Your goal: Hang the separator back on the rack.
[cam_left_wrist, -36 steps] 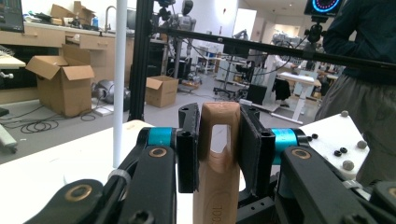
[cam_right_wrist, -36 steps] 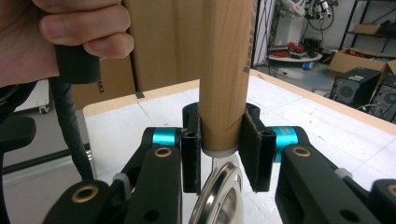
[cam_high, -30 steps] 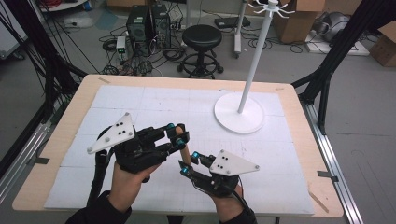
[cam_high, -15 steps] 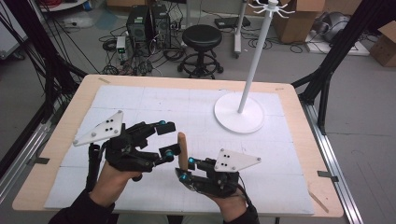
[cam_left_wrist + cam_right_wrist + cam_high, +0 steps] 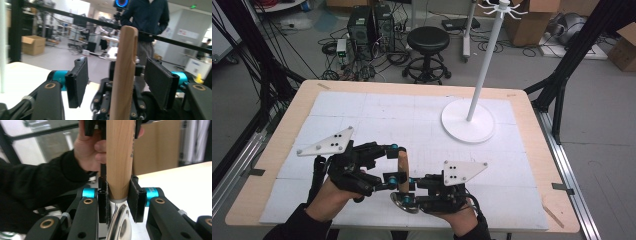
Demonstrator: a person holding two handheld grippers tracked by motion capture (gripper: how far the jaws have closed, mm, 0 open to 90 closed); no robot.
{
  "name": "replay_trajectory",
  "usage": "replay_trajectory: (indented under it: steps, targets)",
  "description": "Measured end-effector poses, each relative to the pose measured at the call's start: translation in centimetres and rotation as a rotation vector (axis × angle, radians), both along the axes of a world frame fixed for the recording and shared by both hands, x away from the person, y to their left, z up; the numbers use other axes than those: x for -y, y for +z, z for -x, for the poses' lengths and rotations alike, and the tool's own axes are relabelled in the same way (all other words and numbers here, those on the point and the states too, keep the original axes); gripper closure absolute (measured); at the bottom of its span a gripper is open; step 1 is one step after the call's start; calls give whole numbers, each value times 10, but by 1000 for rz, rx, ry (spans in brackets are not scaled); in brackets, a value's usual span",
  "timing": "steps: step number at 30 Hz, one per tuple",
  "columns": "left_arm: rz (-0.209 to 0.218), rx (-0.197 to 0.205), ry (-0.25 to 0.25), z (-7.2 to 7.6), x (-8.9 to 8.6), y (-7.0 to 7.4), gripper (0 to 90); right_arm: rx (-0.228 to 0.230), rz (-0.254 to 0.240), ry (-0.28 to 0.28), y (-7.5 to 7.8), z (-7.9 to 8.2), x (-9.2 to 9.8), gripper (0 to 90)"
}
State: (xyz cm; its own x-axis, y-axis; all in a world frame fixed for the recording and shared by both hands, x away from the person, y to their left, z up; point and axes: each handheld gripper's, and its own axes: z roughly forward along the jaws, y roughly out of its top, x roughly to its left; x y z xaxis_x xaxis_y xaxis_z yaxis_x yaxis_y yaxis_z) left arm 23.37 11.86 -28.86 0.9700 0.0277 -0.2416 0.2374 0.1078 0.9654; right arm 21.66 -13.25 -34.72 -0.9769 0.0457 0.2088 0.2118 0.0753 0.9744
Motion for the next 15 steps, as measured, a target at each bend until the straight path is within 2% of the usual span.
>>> replay_trajectory:
  steps: [3,8,10,13,15]
  targets:
    - [-11,-5,-43,0,2,-1,428,-5,-10,44,-1,-1,-1,729]
    - [-17,-11,-97,-1,4,-2,579,-28,-18,97,-2,-2,-4,729]
    - [-16,-15,-105,-1,4,-1,630,-39,-14,112,-3,-3,-5,729]
    - [-20,0,-108,0,4,-1,720,-49,-8,125,-4,-3,-6,729]
    - [-28,2,-97,0,4,0,724,-55,-8,135,-5,-3,-7,728]
